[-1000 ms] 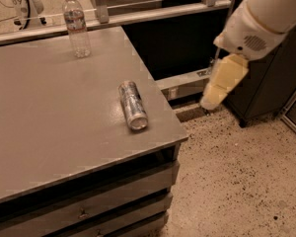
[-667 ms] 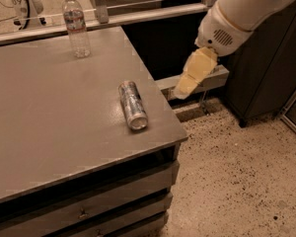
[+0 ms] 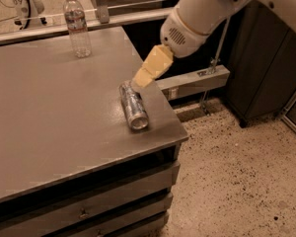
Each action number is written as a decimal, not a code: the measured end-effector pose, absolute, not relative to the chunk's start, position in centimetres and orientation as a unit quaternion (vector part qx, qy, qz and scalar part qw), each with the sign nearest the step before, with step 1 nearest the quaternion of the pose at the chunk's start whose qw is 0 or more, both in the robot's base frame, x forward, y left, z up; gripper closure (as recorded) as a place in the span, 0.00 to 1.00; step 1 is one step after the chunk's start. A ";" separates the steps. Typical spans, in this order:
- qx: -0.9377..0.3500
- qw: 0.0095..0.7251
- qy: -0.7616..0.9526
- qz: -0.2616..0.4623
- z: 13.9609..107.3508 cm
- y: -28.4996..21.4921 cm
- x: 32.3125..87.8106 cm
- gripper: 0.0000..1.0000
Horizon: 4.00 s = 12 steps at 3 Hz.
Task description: Place redbull can upright
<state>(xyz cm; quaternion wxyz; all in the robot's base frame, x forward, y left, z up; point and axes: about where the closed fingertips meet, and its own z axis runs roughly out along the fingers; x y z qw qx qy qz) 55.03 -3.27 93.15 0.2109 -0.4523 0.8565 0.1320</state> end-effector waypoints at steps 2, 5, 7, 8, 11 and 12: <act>-0.417 0.183 0.888 0.063 90.3 4.9 54.0 0.00; -0.329 0.158 0.931 -0.016 86.8 5.1 54.9 0.00; -0.282 0.128 0.950 -0.048 84.3 3.9 55.1 0.00; -0.224 0.097 0.966 -0.080 82.2 2.7 56.2 0.00; -0.152 0.083 0.982 -0.071 82.4 2.3 58.1 0.07; -0.126 0.092 0.987 -0.028 84.0 1.9 58.5 0.24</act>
Offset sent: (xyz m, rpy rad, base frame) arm -0.0141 0.1265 -0.0578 -0.2245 0.0439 -0.2578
